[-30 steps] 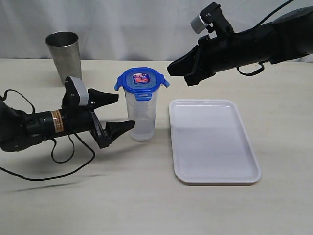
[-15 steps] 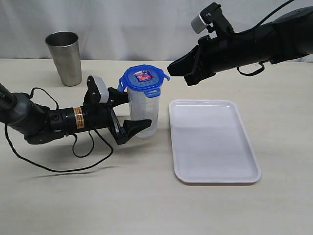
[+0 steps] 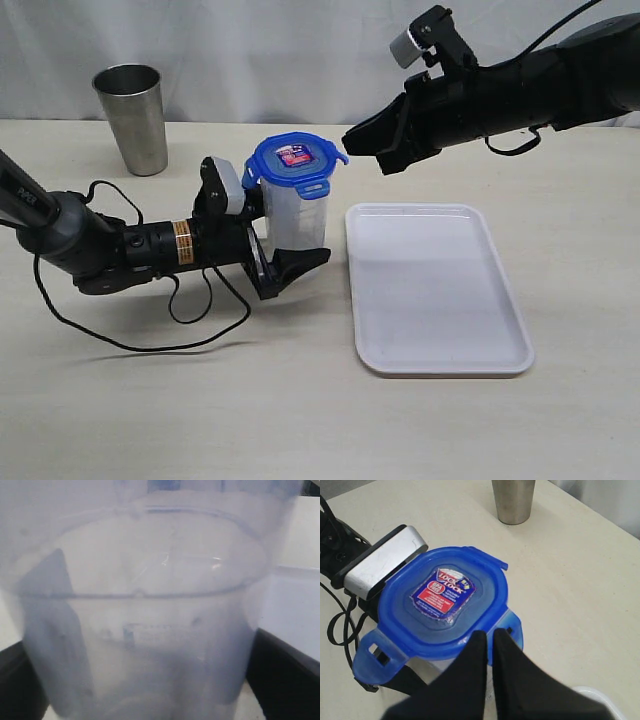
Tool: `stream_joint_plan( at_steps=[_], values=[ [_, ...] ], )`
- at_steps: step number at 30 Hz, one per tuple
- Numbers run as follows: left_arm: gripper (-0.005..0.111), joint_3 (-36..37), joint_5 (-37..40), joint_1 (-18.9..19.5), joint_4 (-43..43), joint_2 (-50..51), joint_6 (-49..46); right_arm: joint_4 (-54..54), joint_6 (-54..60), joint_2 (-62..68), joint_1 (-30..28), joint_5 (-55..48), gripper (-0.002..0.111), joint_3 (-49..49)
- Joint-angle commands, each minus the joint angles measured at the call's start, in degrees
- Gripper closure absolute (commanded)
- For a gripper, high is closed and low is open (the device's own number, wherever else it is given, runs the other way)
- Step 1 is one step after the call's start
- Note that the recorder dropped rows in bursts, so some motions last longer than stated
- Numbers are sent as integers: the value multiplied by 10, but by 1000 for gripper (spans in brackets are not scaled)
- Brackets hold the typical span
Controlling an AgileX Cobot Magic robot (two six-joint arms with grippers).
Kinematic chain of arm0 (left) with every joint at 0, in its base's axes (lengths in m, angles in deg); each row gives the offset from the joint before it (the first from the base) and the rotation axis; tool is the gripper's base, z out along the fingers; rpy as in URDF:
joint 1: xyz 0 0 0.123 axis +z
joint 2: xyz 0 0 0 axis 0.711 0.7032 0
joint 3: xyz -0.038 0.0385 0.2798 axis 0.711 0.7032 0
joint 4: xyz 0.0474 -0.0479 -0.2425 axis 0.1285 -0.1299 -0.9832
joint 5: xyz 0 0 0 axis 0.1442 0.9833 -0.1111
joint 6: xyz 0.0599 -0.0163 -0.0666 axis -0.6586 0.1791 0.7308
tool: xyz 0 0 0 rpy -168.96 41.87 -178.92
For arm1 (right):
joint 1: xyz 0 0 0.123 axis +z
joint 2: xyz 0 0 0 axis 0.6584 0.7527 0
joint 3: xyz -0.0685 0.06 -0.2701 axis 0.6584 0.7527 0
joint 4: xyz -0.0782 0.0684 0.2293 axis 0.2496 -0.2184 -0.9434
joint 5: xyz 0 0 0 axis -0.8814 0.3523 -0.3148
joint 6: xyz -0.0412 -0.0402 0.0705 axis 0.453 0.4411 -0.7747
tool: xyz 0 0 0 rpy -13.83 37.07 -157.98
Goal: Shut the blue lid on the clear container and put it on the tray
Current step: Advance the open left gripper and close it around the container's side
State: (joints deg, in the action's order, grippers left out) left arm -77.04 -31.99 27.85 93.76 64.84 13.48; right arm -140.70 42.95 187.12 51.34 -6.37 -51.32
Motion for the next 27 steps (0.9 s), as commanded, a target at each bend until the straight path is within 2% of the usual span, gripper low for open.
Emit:
stream_joint_plan(
  at_steps=[1, 5, 14, 16, 17, 18, 21, 23, 24, 27],
  values=[
    [18, -4, -4, -1, -10, 2, -5, 1, -3, -6, 0, 3, 104, 3],
    [18, -4, -37, -1, -18, 2, -5, 1, -3, -6, 0, 3, 104, 3],
    [18, -4, -37, -1, -34, 2, -5, 1, -7, -6, 0, 3, 104, 3],
    [26, -4, -37, -1, -34, 2, -5, 1, -8, -6, 0, 3, 104, 3],
    [37, -4, -37, -1, -34, 2, -5, 1, -9, -6, 0, 3, 104, 3],
    [42, -4, -37, -1, -32, 2, -5, 1, -9, -6, 0, 7, 104, 3],
    [75, -4, -37, -1, -21, 2, 2, 1, -45, -6, 0, 42, 103, 3],
    [99, -4, -37, -1, -13, 2, 7, 23, -79, -6, 0, 42, 93, 3],
    [107, -4, -37, -1, -13, 2, 8, 36, -103, -6, 0, 42, 86, 3],
    [107, -4, -37, 12, -4, 1, 45, 101, -195, -21, -1, 62, 64, 3]
  ],
)
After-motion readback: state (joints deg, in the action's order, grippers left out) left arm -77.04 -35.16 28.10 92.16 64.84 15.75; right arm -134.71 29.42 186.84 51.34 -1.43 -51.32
